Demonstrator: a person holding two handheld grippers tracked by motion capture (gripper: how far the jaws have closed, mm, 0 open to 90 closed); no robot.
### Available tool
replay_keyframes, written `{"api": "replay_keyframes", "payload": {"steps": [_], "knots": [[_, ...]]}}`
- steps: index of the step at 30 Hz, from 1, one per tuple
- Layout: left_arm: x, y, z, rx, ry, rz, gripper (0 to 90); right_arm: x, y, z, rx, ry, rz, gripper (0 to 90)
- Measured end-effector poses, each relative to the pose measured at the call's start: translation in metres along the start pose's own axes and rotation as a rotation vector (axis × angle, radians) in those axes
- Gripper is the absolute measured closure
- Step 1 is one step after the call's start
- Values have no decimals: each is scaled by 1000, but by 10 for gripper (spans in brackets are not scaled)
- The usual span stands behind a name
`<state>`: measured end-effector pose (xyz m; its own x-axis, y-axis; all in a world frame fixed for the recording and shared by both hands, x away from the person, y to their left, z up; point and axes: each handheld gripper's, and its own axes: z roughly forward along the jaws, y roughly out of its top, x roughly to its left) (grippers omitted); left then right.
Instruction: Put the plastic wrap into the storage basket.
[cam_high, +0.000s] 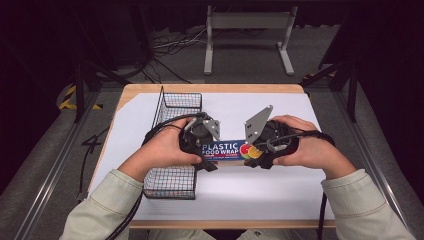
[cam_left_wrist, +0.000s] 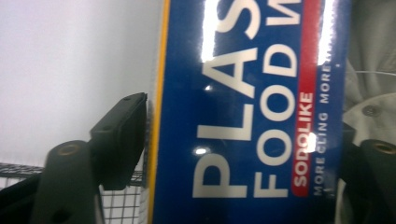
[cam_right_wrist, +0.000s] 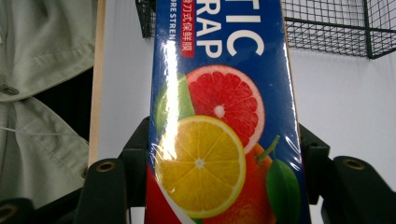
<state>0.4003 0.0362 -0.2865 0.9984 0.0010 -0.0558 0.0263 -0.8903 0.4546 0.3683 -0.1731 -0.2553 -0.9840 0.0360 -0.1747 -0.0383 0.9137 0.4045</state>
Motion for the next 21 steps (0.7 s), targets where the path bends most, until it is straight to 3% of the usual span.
{"api": "replay_keyframes", "payload": {"steps": [4,7,9,14,21], "knots": [[0,1,0,2,-19,9,315,0,0,0,-3,17,1,406],[-2,2,0,6,-12,14,336,-1,-1,0,-9,27,5,404],[-4,3,-1,8,18,21,355,-3,-2,-1,-13,33,6,403],[-6,4,2,5,5,36,380,-5,-4,-1,-3,70,27,394],[-7,6,3,4,21,49,399,-8,-6,0,6,93,54,383]]}}
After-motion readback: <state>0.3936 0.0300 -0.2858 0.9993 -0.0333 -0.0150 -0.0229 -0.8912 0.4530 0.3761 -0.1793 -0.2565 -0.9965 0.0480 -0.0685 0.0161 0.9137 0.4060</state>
